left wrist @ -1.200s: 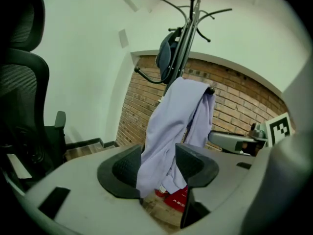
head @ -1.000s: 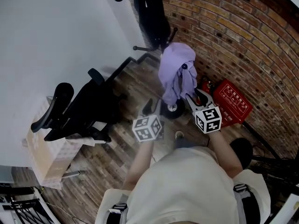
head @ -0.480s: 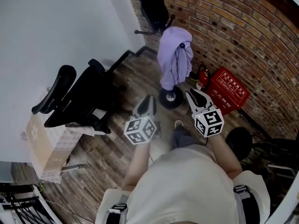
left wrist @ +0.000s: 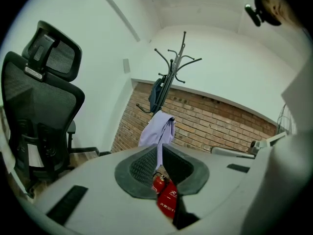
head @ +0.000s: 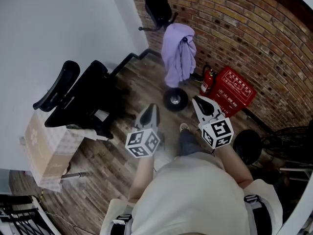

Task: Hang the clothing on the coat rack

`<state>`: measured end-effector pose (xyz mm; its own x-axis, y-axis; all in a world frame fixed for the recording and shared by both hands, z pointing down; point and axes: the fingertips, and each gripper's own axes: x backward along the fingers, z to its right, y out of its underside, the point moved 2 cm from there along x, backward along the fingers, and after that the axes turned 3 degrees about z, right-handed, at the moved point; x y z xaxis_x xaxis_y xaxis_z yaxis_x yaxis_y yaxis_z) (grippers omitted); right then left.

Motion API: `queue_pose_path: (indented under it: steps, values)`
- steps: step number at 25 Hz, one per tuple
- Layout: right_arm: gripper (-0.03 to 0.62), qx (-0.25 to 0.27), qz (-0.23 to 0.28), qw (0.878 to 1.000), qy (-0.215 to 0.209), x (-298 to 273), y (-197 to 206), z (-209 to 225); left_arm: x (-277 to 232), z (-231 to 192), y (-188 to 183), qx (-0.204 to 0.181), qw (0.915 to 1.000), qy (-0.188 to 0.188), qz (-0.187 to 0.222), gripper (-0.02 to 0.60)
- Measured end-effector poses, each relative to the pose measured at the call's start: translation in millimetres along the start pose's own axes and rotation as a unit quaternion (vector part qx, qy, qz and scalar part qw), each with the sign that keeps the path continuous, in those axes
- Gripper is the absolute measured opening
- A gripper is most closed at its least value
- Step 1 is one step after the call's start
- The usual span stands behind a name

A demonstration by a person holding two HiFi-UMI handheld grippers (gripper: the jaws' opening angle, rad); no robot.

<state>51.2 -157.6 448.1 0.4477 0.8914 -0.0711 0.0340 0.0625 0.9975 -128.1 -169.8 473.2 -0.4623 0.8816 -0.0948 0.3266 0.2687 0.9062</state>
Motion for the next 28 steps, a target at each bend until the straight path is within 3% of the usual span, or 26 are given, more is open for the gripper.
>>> queue_pose_path:
  steps: [9, 28]
  values:
    - [0.014, -0.002, 0.004, 1.0, -0.01, 18.1, 1.8, -17.6, 22.8, 6.4, 4.5, -0.002, 1.0, 0.002, 0.003, 0.031]
    - [0.0, 0.003, 0.01, 1.0, -0.005, 16.7, -6.2, -17.1, 20.7, 13.1, -1.3, -0.008, 0.9998, 0.016, -0.001, 0.029]
